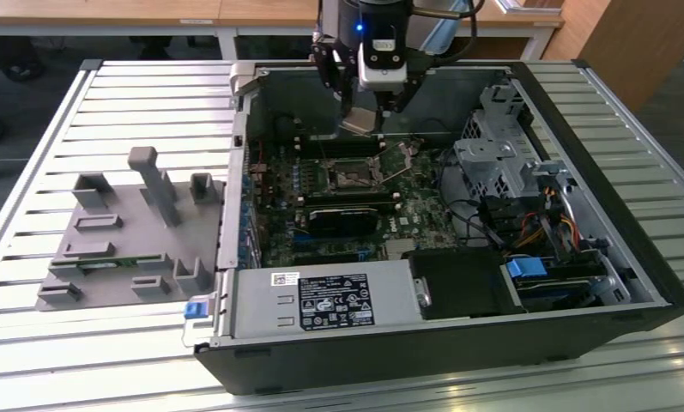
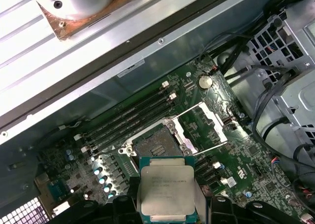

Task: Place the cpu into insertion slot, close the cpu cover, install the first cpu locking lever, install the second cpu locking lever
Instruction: 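Place the cpu into insertion slot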

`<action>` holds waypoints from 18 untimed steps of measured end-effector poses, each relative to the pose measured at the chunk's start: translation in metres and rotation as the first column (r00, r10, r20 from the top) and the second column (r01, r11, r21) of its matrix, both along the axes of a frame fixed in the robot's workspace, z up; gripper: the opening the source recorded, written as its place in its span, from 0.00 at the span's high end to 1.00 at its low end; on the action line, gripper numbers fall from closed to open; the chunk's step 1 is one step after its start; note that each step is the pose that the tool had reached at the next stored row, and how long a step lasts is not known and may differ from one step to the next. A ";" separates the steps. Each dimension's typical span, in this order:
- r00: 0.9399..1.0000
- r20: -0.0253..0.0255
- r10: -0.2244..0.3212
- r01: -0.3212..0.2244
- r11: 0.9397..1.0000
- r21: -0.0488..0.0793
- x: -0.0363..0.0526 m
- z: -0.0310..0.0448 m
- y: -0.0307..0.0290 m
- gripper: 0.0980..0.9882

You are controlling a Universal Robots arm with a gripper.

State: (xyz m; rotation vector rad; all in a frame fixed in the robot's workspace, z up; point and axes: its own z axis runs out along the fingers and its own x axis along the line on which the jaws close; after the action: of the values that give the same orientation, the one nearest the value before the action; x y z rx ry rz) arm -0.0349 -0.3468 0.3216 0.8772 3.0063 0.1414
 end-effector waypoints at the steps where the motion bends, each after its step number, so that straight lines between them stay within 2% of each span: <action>1: 1.000 0.000 0.000 0.000 1.000 0.000 0.0000 -0.0002 0.0000 0.52; 4: 1.000 -0.004 0.000 0.000 1.000 -0.001 0.0000 -0.0008 0.0000 0.52; 6: 1.000 -0.004 0.000 0.000 1.000 -0.001 0.0000 -0.0012 0.0000 0.52; 18: 1.000 -0.003 0.000 0.000 1.000 -0.001 0.0001 -0.0051 0.0000 0.52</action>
State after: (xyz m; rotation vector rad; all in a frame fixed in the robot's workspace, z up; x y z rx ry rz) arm -0.0348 -0.3468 0.3164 0.8781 3.0087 0.1382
